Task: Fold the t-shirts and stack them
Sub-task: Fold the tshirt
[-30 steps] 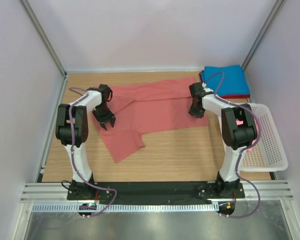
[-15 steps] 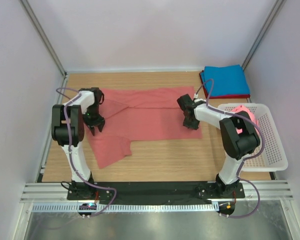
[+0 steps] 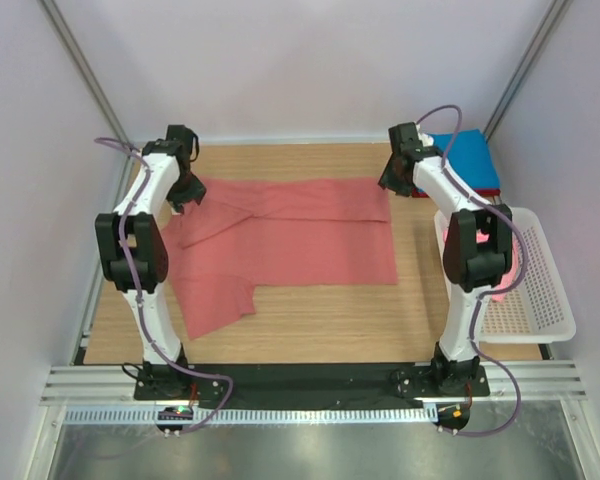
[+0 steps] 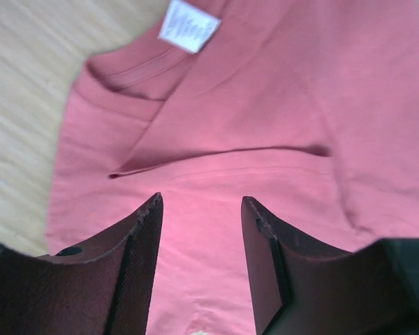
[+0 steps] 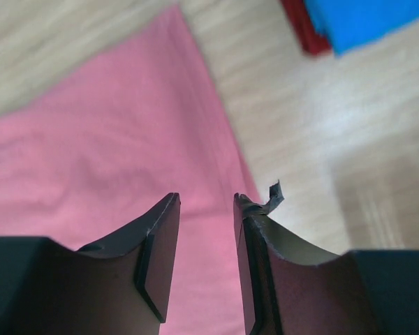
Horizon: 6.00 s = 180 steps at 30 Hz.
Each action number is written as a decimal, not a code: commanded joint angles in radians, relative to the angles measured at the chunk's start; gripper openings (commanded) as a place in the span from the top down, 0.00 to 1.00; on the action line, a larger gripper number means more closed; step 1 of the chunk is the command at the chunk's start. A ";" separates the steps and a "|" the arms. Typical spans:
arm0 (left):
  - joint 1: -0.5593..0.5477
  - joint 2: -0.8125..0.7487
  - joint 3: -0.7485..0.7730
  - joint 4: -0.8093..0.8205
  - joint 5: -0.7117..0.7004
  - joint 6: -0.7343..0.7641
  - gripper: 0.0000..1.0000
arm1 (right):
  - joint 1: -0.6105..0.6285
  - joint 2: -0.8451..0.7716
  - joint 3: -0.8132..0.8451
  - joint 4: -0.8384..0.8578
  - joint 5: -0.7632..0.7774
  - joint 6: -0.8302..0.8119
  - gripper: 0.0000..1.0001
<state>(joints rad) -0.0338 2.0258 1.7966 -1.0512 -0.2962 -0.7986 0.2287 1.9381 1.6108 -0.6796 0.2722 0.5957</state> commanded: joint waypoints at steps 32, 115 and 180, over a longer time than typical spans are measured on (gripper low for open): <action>0.204 0.415 0.241 0.303 0.212 0.068 0.48 | -0.163 0.444 0.449 0.270 -0.209 -0.214 0.99; -0.021 0.251 0.222 0.260 0.571 0.490 0.44 | 0.011 -0.016 0.055 -0.126 -0.129 -0.060 0.54; -0.100 -0.547 -0.669 -0.006 0.303 -0.026 0.51 | 0.041 -0.484 -0.411 -0.196 -0.180 0.062 0.55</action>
<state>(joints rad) -0.1490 1.5272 1.2076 -1.0542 0.0372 -0.6891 0.2611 1.5173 1.2415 -0.8845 0.1078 0.6029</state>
